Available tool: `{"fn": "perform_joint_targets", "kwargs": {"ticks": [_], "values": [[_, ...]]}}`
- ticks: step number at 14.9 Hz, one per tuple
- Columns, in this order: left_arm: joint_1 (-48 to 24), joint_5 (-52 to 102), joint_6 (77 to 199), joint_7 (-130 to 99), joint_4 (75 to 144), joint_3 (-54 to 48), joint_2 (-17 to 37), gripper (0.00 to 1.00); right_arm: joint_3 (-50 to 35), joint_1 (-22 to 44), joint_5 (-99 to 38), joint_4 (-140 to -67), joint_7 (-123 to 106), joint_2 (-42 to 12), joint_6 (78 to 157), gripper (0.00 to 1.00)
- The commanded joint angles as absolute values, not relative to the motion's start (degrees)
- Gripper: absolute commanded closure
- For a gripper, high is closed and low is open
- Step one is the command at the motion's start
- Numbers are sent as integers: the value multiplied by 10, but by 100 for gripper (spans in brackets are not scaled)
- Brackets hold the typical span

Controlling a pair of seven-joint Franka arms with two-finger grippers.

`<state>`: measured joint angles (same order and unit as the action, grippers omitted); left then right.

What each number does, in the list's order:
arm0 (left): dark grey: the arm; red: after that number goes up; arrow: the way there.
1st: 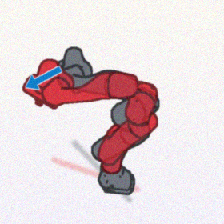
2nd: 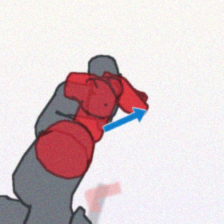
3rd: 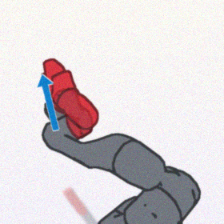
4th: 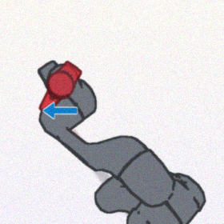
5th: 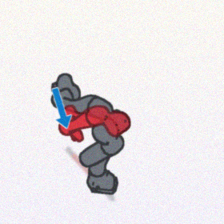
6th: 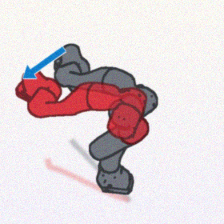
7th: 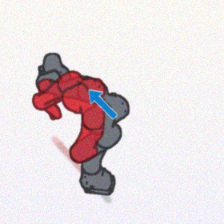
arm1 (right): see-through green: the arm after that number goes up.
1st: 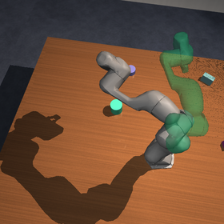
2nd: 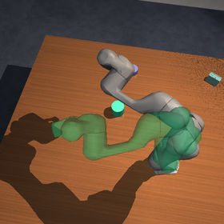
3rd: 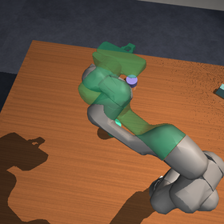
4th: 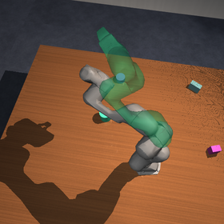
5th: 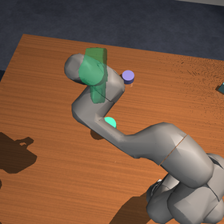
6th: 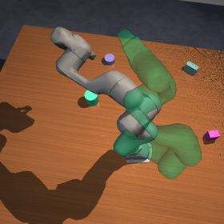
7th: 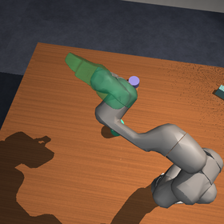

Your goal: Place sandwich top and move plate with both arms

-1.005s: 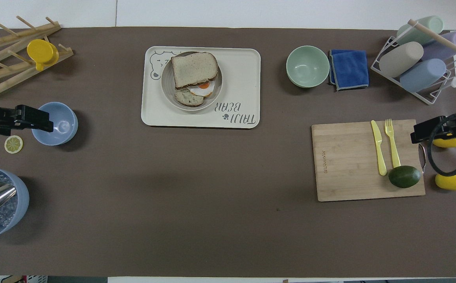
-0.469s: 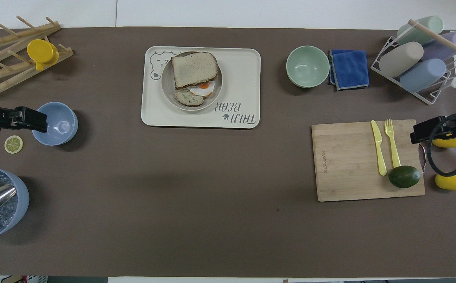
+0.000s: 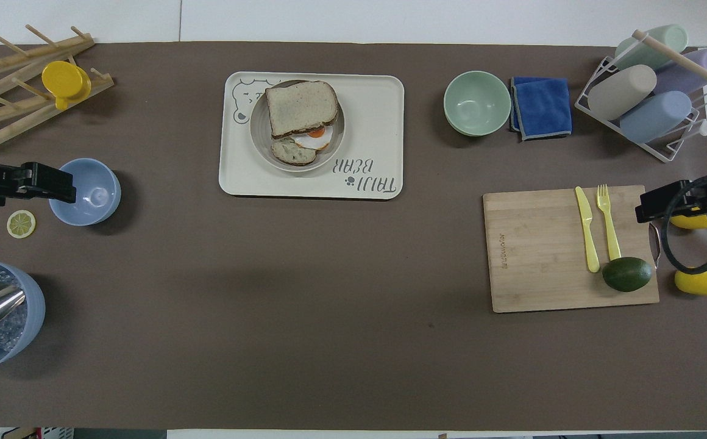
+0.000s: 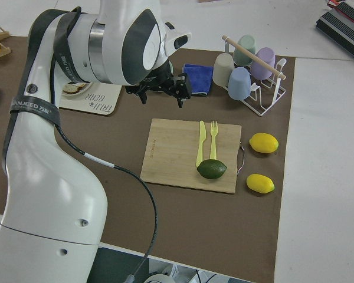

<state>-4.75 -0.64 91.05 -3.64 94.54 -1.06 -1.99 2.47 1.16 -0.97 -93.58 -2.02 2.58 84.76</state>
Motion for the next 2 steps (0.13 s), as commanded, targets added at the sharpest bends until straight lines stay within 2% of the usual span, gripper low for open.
{"fn": "perform_joint_targets", "kwargs": {"ticks": [1,2], "values": [[-37,3,905,-29,935,-13,-16,0,21,7,-17,-940,-32,33,840,0],[-37,3,905,-29,935,-14,-16,0,21,7,-17,-940,-32,33,839,0]]}}
